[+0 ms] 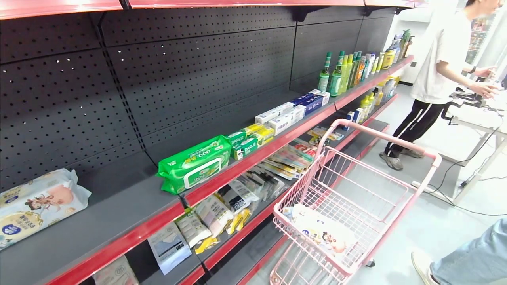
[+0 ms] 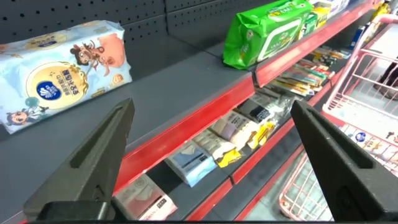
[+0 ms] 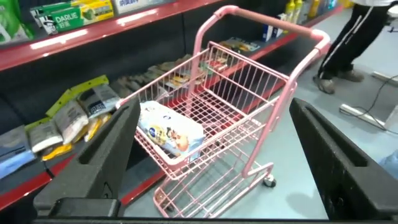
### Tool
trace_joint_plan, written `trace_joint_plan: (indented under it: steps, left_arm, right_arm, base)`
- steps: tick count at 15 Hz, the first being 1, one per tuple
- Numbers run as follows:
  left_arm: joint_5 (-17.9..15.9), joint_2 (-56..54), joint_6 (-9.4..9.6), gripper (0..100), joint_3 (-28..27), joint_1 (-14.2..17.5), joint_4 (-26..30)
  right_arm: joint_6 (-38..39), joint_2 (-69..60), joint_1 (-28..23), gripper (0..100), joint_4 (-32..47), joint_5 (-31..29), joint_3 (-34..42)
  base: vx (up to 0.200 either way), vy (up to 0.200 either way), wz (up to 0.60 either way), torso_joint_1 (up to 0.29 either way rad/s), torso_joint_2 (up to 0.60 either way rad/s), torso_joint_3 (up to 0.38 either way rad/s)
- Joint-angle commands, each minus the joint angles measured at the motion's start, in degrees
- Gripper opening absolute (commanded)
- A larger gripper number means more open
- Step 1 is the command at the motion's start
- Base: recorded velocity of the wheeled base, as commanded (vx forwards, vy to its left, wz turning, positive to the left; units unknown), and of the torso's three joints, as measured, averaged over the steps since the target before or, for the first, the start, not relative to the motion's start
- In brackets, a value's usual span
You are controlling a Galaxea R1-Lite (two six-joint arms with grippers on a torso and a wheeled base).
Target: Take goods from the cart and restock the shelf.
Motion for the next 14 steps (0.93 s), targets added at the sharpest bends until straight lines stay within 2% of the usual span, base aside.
trace_joint_plan:
  steps: [1,3,4,5,6,7,8,9,11,12,14]
  left_arm:
    - [-0.02,-0.02,-0.01,100,0.01,0.00,-0.01]
    - [-0.02,-0.02,-0.01,100,0.01,0.00,-0.01]
    - [-0.02,-0.02,-0.01,100,0.01,0.00,-0.01]
    - [-0.02,-0.02,-0.01,100,0.01,0.00,-0.01]
    - [-0.02,-0.02,-0.01,100,0.01,0.00,-0.01]
    - [-0.10,-0.02,-0.01,100,0.01,0.00,-0.01]
    - [-0.19,-0.02,0.08,100,0.01,0.00,-0.01]
    - [-0.19,-0.02,0.08,100,0.01,0.00,-0.01]
    - [-0.19,-0.02,0.17,100,0.01,0.00,-0.01]
    - [-0.19,-0.02,0.17,100,0.01,0.00,-0.10]
    - [-0.19,-0.02,0.17,100,0.10,0.00,-0.10]
  right_arm:
    - [-0.10,2.87,0.30,100,0.02,0.08,0.00]
    - [0.07,2.96,0.13,100,0.02,-0.01,0.00]
    - [1.13,4.54,-1.63,100,-1.03,-1.07,-3.43]
    - [3.68,13.24,-1.37,100,-1.56,-2.39,-12.30]
    - [12.38,27.65,-1.63,100,-2.52,-5.29,-26.46]
    - [21.43,46.37,-1.89,100,-2.61,-6.69,-49.13]
    - [21.25,50.15,-2.33,100,-2.61,-6.69,-52.21]
    - [17.56,58.59,-4.00,100,-2.70,-6.52,-51.86]
    - [16.86,72.21,-5.32,100,-6.74,-6.96,-47.81]
    - [15.54,76.43,-4.71,100,-6.30,-6.96,-47.55]
    - [7.19,83.03,-4.27,100,9.25,-5.29,-49.13]
  base:
    - [0.000,0.000,0.00,0.000,0.00,0.000]
    - [0.000,0.000,0.00,0.000,0.00,0.000]
    - [0.000,0.000,0.00,0.000,0.00,0.000]
    - [0.000,0.000,0.00,0.000,0.00,0.000]
    - [0.000,0.000,0.00,0.000,0.00,0.000]
    - [0.000,0.000,0.00,0.000,0.00,0.000]
    - [0.000,0.000,0.00,0.000,0.00,0.000]
    - [0.000,0.000,0.00,0.000,0.00,0.000]
    - [0.000,0.000,0.00,0.000,0.00,0.000]
    - [0.000,0.000,0.00,0.000,0.00,0.000]
    - [0.000,0.000,0.00,0.000,0.00,0.000]
